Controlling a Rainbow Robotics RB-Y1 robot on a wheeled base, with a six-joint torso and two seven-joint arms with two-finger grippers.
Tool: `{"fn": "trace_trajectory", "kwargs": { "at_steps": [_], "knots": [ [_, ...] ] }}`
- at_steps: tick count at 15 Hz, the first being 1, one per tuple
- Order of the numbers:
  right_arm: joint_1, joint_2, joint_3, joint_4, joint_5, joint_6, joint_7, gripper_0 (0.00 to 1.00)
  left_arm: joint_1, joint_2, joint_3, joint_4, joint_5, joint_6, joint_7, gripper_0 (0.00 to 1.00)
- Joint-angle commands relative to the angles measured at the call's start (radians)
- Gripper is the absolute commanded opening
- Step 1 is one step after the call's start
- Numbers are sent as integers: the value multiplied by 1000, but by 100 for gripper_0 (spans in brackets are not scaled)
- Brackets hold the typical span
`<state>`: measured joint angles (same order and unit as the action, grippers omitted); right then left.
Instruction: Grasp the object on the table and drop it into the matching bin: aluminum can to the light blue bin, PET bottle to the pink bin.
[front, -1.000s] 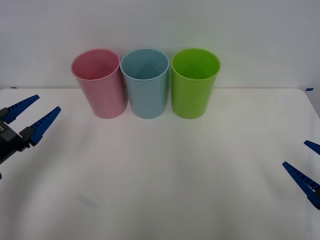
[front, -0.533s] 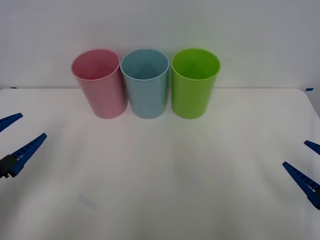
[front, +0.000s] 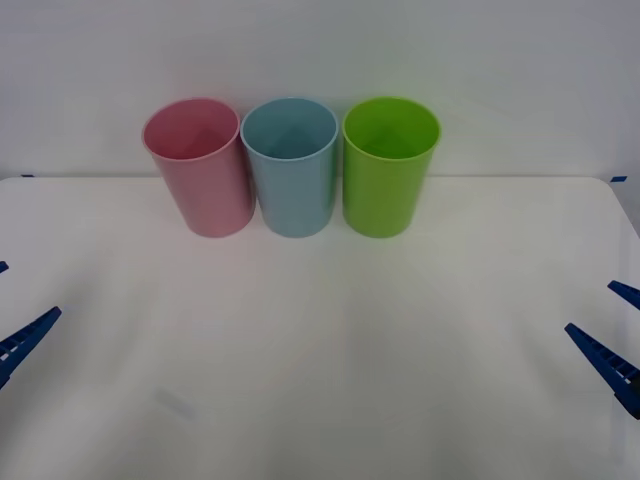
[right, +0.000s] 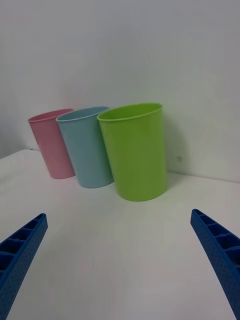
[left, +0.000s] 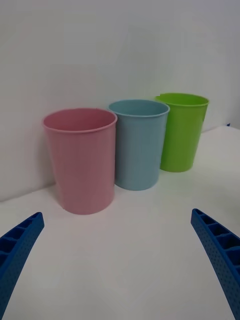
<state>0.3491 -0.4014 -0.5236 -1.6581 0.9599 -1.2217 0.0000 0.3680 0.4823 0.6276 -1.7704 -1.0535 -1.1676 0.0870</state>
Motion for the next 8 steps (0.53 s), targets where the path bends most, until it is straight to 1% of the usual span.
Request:
{"fn": "trace_trajectory", "kwargs": {
  "at_steps": [1, 8],
  "knots": [
    [0, 0, 0, 0, 0, 0, 0, 100, 25, 16, 4, 2, -2, -3, -6, 100],
    [0, 0, 0, 0, 0, 0, 0, 100, 51, 16, -3, 0, -3, -3, 0, 100]
  ]
}}
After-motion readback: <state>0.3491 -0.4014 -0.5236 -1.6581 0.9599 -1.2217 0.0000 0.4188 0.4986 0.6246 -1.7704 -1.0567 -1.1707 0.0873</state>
